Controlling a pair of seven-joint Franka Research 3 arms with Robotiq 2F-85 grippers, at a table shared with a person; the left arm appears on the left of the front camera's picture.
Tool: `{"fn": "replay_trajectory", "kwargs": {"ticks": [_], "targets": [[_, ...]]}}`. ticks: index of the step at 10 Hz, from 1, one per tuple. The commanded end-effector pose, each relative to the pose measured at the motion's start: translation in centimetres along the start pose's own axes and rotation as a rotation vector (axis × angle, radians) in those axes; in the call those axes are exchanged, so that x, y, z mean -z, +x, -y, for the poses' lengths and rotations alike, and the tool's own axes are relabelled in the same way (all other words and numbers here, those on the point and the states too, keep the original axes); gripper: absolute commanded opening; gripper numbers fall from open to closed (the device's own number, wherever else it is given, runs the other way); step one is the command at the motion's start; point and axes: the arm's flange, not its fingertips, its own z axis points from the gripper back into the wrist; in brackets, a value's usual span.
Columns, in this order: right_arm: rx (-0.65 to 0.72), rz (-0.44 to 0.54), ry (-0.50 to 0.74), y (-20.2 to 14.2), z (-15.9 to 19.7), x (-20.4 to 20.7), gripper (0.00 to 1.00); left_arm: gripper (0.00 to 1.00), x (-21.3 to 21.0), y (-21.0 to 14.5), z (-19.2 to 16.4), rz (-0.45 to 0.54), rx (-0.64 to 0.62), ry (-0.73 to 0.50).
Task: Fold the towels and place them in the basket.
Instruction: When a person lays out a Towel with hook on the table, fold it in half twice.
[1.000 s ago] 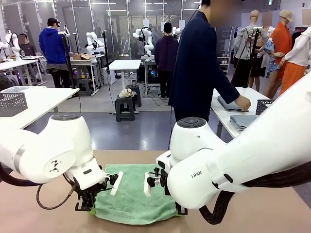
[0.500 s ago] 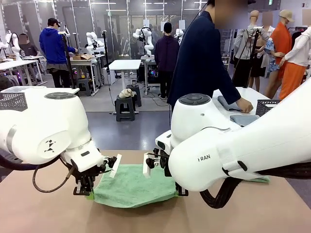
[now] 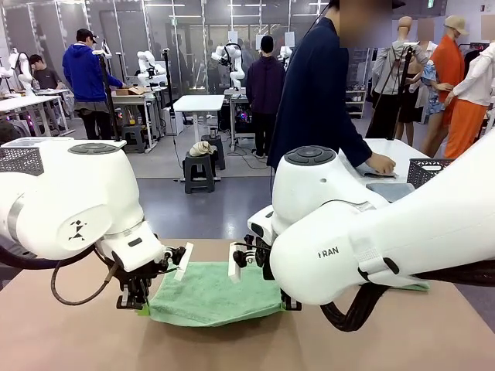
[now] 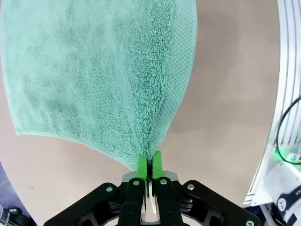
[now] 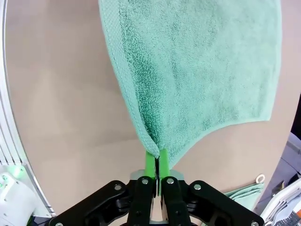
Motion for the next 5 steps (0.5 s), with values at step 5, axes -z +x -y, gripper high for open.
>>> {"fn": "replay_trajectory", "kwargs": {"ticks": [5], "targets": [[-0.042, 0.012, 0.015, -0.2, 3.7, 0.1, 0.04, 0.05, -0.1, -0.6, -4.3, -0.024, 0.021, -0.07]]}}
